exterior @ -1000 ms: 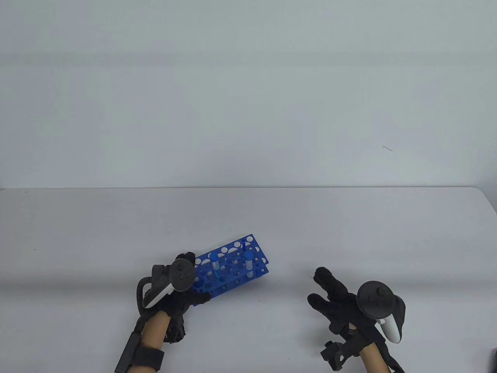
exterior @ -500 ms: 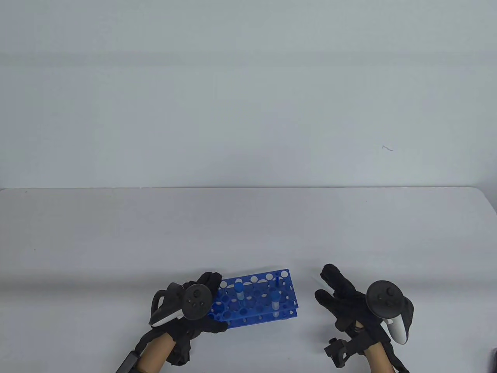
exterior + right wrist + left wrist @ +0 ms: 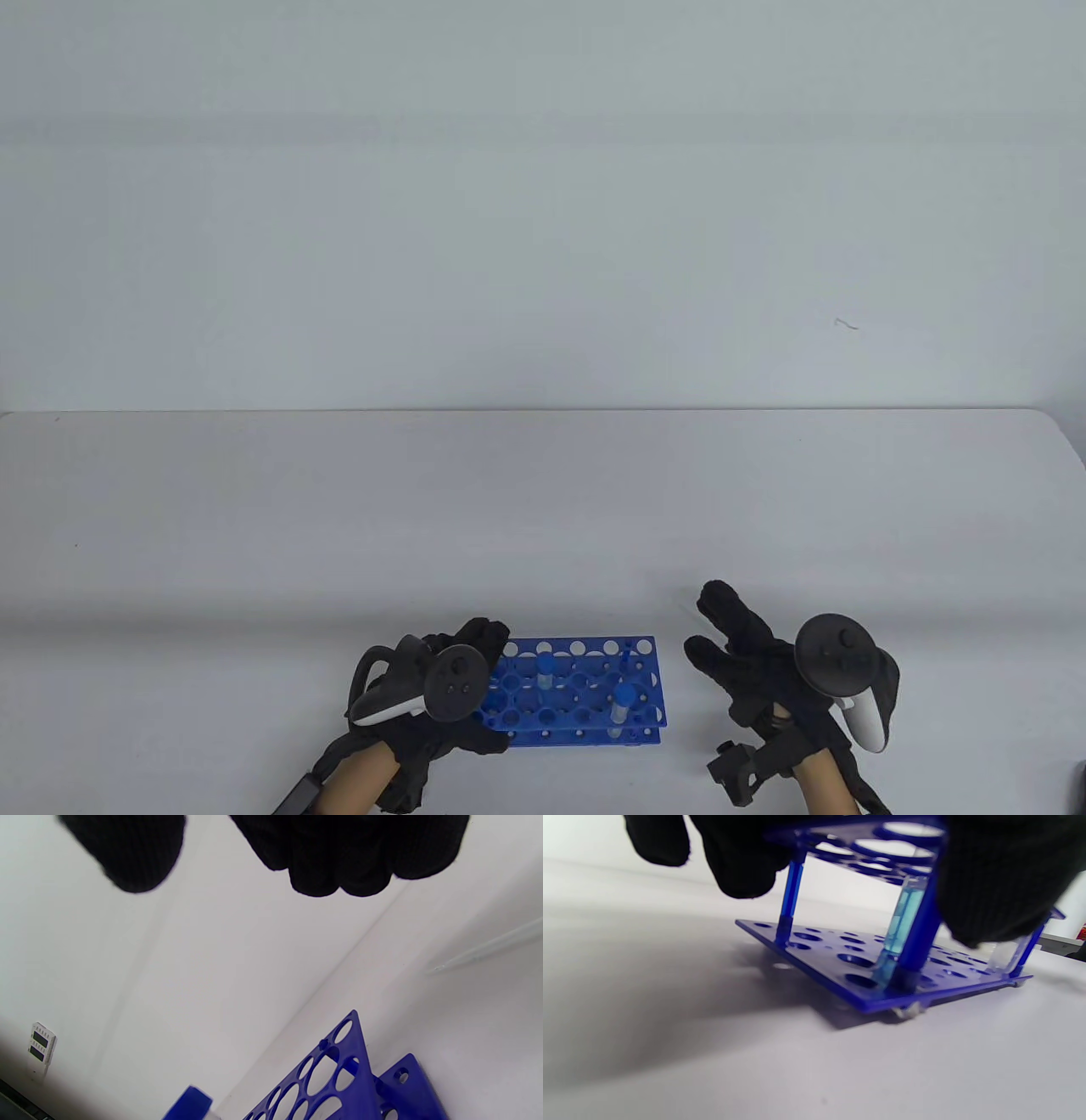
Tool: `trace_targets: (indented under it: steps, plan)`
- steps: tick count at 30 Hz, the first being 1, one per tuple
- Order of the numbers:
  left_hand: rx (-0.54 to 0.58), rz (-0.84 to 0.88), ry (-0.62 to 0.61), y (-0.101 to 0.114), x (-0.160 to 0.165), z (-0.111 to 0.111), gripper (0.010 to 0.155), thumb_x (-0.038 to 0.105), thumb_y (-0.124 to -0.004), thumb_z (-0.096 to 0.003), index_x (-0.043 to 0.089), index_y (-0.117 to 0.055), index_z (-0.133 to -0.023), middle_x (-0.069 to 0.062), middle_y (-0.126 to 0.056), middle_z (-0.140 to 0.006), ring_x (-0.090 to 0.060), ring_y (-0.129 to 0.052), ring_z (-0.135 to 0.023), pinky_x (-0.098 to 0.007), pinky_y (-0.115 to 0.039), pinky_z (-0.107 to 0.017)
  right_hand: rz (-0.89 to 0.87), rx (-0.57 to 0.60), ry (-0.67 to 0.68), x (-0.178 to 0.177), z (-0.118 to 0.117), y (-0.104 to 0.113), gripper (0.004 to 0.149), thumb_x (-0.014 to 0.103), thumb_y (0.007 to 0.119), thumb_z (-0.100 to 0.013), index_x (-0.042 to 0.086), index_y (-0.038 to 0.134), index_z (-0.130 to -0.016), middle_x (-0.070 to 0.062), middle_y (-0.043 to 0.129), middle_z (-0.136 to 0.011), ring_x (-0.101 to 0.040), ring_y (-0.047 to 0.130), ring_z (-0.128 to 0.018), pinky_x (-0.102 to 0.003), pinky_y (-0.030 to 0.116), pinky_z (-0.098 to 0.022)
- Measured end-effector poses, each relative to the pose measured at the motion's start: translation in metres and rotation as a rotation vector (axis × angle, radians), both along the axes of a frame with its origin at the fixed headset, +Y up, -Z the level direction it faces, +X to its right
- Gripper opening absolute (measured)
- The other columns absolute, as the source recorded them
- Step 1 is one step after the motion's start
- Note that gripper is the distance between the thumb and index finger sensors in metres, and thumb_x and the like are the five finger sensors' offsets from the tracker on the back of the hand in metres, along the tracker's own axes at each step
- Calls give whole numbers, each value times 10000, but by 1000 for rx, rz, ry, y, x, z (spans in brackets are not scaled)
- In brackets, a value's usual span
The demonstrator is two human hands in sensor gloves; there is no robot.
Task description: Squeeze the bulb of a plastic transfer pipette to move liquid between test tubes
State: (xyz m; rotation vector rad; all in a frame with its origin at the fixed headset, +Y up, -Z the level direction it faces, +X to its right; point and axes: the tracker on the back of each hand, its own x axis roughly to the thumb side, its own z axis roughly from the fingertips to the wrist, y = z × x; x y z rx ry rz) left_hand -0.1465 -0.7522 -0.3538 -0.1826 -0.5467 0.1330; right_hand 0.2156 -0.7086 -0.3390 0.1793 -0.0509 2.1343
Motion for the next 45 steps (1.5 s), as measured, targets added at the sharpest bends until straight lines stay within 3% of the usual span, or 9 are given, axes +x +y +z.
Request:
trace_targets:
  steps: [11, 16, 20, 26, 34, 45]
  plan:
    - [-17, -16, 3, -2, -1, -1, 1187, 696, -838, -297, 152, -259, -1178, -190, -351, -1275, -335, -618, -1058, -688, -500, -821, 8, -5, 4, -2, 1, -2, 823, 491, 785, -398, 61, 540, -1056, -218, 659, -1097, -478, 666, -970, -593, 633, -646]
    - [-75, -86, -9, 6, 0, 0, 1250, 748, -739, -260, 145, -149, -1181, -208, -138, -1274, -441, -324, -1172, -717, -352, -840, 10, -7, 8, -3, 1, -2, 824, 491, 785, -398, 60, 540, -1056, -217, 660, -1097, -479, 664, -971, -594, 633, -646]
    - [-30, 39, 10, 30, -2, 4, 1216, 755, -695, -274, 162, -149, -1184, -195, -96, -1270, -445, -235, -1170, -676, -262, -856, 9, -8, 10, -3, 1, -2, 822, 491, 784, -400, 62, 540, -1056, -217, 659, -1099, -478, 664, -971, -592, 634, -647]
    - [23, 237, 61, 46, 9, 10, 1063, 697, -728, -362, 205, -283, -1192, -139, -281, -1277, -406, -347, -1152, -633, -339, -858, 8, -8, 12, -3, 1, -2, 824, 493, 783, -399, 64, 538, -1057, -216, 658, -1100, -478, 665, -971, -589, 637, -646]
    - [-61, 250, 107, 30, 29, -6, 865, 629, -779, -389, 288, -522, -1142, -41, -437, -1229, -328, -470, -1091, -566, -421, -842, 3, -8, 13, -3, 0, -2, 823, 494, 782, -400, 64, 538, -1058, -214, 658, -1100, -480, 663, -971, -588, 637, -647]
    - [43, 327, 186, 12, 28, -5, 591, 570, -810, -395, 356, -780, -945, 20, -558, -1152, -280, -564, -1006, -541, -503, -781, 10, -7, 13, -3, 0, -3, 822, 493, 782, -400, 61, 542, -1057, -219, 660, -1100, -479, 665, -970, -590, 636, -646]
